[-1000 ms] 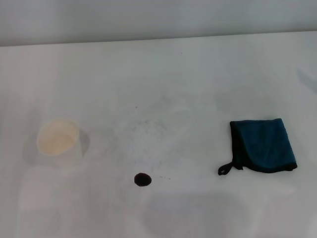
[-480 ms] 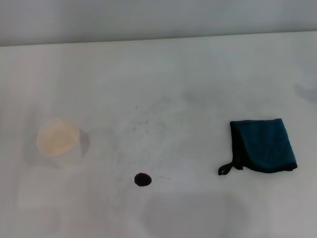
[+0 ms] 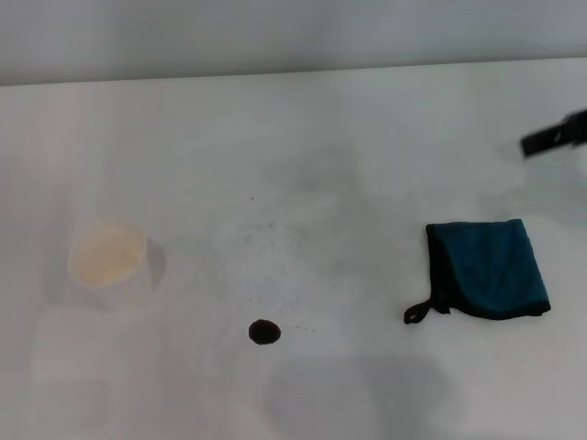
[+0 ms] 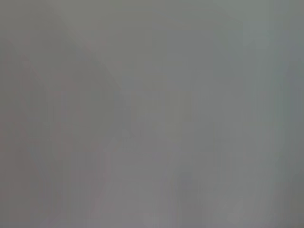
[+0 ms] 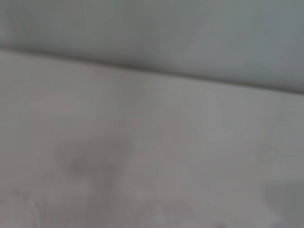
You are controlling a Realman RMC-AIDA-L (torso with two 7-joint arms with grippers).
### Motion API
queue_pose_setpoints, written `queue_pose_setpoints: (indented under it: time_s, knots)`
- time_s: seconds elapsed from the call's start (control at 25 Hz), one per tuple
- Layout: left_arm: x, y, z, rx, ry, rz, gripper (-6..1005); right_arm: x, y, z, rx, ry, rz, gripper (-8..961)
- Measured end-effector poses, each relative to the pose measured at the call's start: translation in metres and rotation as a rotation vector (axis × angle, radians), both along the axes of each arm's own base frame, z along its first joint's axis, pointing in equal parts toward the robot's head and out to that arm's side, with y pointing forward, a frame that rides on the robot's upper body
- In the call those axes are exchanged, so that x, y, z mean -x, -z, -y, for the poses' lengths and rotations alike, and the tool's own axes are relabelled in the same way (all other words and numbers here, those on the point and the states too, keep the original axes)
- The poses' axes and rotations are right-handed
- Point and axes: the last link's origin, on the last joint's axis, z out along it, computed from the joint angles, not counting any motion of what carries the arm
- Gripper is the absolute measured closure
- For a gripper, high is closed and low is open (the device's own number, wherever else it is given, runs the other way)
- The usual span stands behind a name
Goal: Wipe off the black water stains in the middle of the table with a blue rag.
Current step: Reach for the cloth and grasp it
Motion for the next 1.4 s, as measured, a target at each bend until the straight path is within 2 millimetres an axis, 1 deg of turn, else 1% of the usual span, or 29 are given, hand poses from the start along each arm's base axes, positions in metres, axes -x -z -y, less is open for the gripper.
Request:
queue_pose_setpoints:
  time_s: [0.16,0.24,0.36,0.56,0.72,0.92,1.4]
  knots:
    - [0.000,-0.001,-0.001,-0.004,0.001,0.001,120,0.005,0.028,-0.003,0.078,0.035,0.132,172]
    - [-0.001,-0.001,-0.003,-0.004,0.005,-0.001,120,0.006,0.041,-0.002,0.118,0.042,0.159,172]
    - [-0.002,-0.002,-0.005,-0.005,0.009,-0.007,120,0.005,0.059,-0.002,0.174,0.062,0.170,172]
    - [-0.002,-0.003,-0.007,-0.005,0.013,-0.010,120,0.004,0.083,-0.004,0.226,0.091,0.180,173]
    - [-0.003,-0.003,-0.009,-0.004,0.016,-0.013,120,0.005,0.094,-0.008,0.241,0.092,0.188,173]
    - [-0.002,-0.004,-0.012,0.001,0.012,-0.024,120,-0.002,0.108,-0.013,0.270,0.107,0.204,174]
    - [-0.003,-0.003,-0.020,0.014,0.008,-0.031,120,-0.025,0.117,-0.021,0.278,0.165,0.263,186]
